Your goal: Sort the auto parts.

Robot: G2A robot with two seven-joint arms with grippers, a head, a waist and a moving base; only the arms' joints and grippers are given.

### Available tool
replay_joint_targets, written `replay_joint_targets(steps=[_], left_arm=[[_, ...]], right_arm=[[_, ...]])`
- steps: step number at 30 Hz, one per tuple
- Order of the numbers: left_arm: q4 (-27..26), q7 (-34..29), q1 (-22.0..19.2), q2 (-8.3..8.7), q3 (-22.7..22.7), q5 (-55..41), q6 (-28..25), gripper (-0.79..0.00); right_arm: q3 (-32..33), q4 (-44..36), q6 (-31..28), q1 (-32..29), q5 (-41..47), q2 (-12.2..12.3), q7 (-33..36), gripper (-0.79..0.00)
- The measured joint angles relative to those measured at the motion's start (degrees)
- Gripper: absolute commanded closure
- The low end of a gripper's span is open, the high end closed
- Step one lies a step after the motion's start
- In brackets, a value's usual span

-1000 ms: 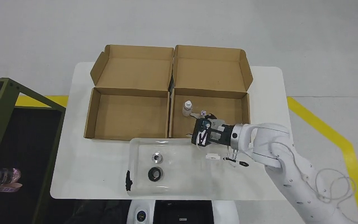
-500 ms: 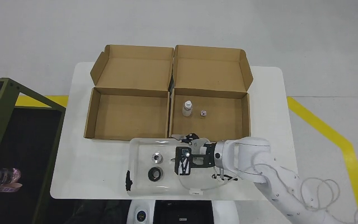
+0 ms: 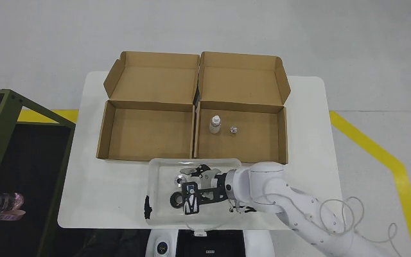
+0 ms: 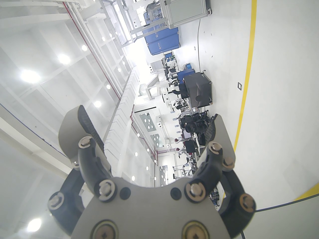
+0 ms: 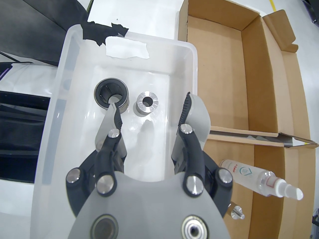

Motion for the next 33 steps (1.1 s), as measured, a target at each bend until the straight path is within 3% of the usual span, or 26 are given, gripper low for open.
replay_joint_targets(steps=[11, 33], left_arm=[[0.0, 0.0, 0.0, 0.00, 0.0, 0.0, 0.0, -0.785], [0.0, 0.0, 0.0, 0.00, 0.0, 0.0, 0.0, -0.785]], right_arm=[[-4.1, 5.8, 1.6, 2.5, -0.8, -1.8, -0.3, -0.379], [-6.2, 13.5, 3.8, 4.5, -2.9, -4.1, -3.4, -0.372]])
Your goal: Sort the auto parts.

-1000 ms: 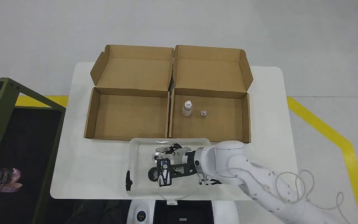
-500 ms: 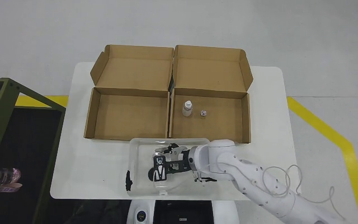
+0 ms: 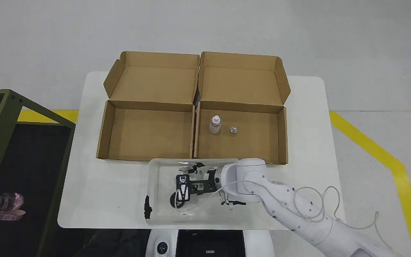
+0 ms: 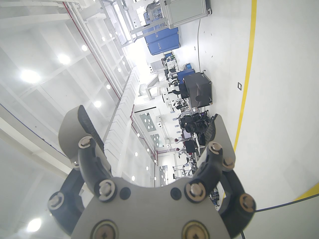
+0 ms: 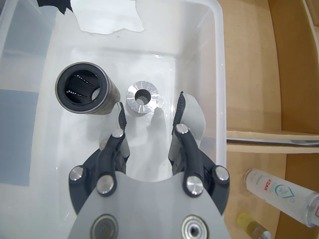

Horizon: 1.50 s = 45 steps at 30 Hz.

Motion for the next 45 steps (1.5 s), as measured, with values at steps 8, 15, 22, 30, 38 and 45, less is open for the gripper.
replay_joint_targets(steps=[8, 15, 22, 30, 38, 45], left_arm=[[0.0, 0.0, 0.0, 0.00, 0.0, 0.0, 0.0, -0.785], [0.0, 0.0, 0.0, 0.00, 0.0, 0.0, 0.0, -0.785], [0.0, 0.0, 0.0, 0.00, 0.0, 0.0, 0.0, -0.785], [0.0, 0.0, 0.0, 0.00, 0.0, 0.0, 0.0, -0.785], [0.0, 0.0, 0.0, 0.00, 0.0, 0.0, 0.0, -0.785], [0.0, 0.0, 0.0, 0.00, 0.0, 0.0, 0.0, -0.785]], right_arm=[[-1.3, 3.0, 0.3, 0.9, -0.1, -1.1, -1.2, -0.379], [-2.6, 5.4, 0.7, 1.9, -0.3, -2.3, -2.4, -0.379], [-3.5, 8.0, 1.3, 2.7, -0.2, -3.4, -4.6, -0.366], [-3.4, 9.6, 0.8, 2.7, 0.2, -4.1, -6.1, -0.086], [-1.5, 6.9, -0.4, 1.1, 0.8, -3.7, -5.7, 0.000], [1.6, 1.3, -1.8, -1.2, -0.1, -2.5, -7.1, 0.000]])
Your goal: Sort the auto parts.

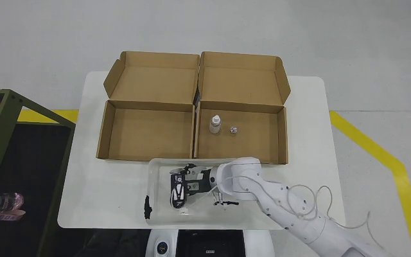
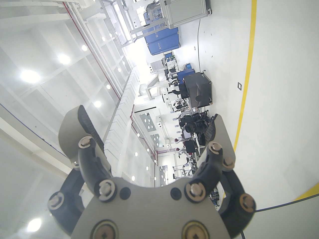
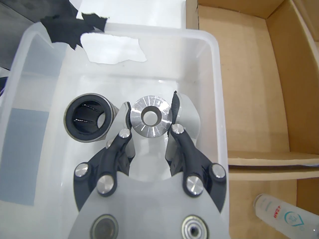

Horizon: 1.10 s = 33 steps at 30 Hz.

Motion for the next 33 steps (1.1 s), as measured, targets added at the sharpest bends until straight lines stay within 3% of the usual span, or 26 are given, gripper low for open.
replay_joint_targets(steps=[17, 33], left_arm=[[0.0, 0.0, 0.0, 0.00, 0.0, 0.0, 0.0, -0.785], [0.0, 0.0, 0.0, 0.00, 0.0, 0.0, 0.0, -0.785]], right_arm=[[8.1, -13.0, 0.5, -3.8, -0.4, 1.8, -4.5, 0.000], [11.3, -12.1, 3.1, -2.9, 1.4, 1.5, -7.0, 0.000]])
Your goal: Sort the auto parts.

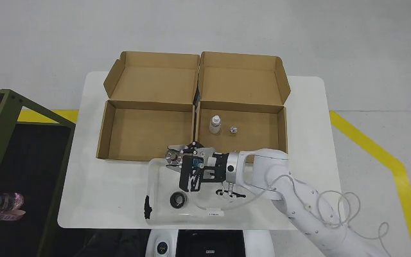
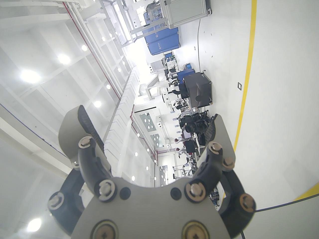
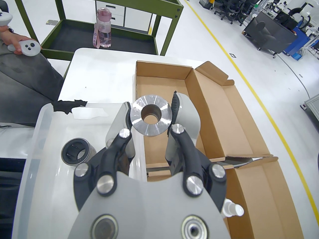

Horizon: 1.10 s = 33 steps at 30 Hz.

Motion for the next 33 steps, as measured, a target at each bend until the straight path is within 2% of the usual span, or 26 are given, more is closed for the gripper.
replay_joint_targets(steps=[16, 33], left_arm=[[0.0, 0.0, 0.0, 0.00, 0.0, 0.0, 0.0, -0.785], [0.0, 0.0, 0.0, 0.00, 0.0, 0.0, 0.0, -0.785]], right_arm=[[-4.8, 10.3, 5.3, 7.1, 0.1, -3.0, -0.3, 0.000], [-9.7, 24.4, 9.5, 16.5, 4.0, -7.6, 3.1, 0.000]])
